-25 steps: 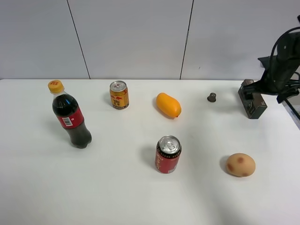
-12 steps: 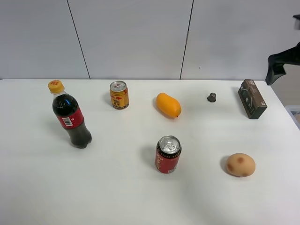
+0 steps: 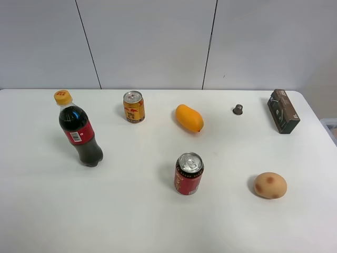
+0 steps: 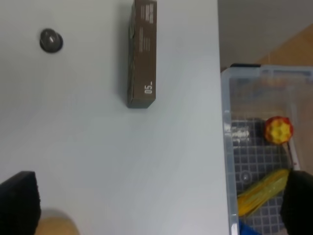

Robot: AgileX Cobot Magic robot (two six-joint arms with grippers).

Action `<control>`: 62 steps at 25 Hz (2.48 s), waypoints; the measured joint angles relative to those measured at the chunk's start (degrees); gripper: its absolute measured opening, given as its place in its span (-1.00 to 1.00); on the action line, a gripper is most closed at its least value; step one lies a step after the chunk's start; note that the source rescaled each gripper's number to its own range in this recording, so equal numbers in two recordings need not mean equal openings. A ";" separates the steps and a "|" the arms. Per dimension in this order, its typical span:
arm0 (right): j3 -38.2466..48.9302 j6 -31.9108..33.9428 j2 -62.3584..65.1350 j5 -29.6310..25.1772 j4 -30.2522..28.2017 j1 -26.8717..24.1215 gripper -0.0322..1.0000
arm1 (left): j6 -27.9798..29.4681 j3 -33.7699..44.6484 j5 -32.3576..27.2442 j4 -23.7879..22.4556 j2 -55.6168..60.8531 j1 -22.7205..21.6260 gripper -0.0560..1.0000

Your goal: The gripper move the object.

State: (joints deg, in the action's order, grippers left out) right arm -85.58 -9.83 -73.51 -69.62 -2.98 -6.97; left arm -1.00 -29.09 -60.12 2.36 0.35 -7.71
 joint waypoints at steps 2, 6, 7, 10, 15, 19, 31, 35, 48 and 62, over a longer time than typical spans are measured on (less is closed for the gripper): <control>0.00 0.24 2.34 -0.19 -0.07 0.00 1.00 | 0.00 0.00 0.00 0.00 0.00 0.00 1.00; 0.06 1.21 9.72 -0.31 0.34 0.00 1.00 | 0.00 0.00 0.00 0.00 0.00 0.00 1.00; 0.06 1.29 11.07 -0.31 0.41 0.00 1.00 | 0.00 0.00 0.00 0.00 0.00 0.00 1.00; 0.06 1.66 15.60 -0.33 0.71 0.00 1.00 | 0.00 0.00 0.00 0.00 0.00 0.00 1.00; 2.59 1.71 24.03 -0.33 1.41 0.00 1.00 | 0.00 0.00 0.00 0.00 0.00 0.00 1.00; 10.77 1.71 33.06 -0.40 1.46 0.00 1.00 | 0.00 0.00 0.00 0.00 0.00 0.00 1.00; 40.91 1.71 62.39 5.86 1.87 0.00 1.00 | 0.00 0.00 0.00 0.00 0.00 0.00 1.00; 48.60 1.71 69.81 7.38 2.98 0.00 1.00 | 0.00 0.00 0.00 0.00 0.00 0.00 1.00; 57.06 1.71 73.63 8.32 5.94 0.00 1.00 | 0.00 0.00 0.00 0.00 0.00 0.00 1.00; 57.06 2.05 73.63 8.32 6.36 0.00 1.00 | 0.00 0.00 0.00 0.00 0.00 0.00 1.00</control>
State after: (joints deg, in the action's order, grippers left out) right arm -28.52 -7.77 0.12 -61.30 3.38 -6.97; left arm -1.00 -29.09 -60.12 2.36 0.35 -7.71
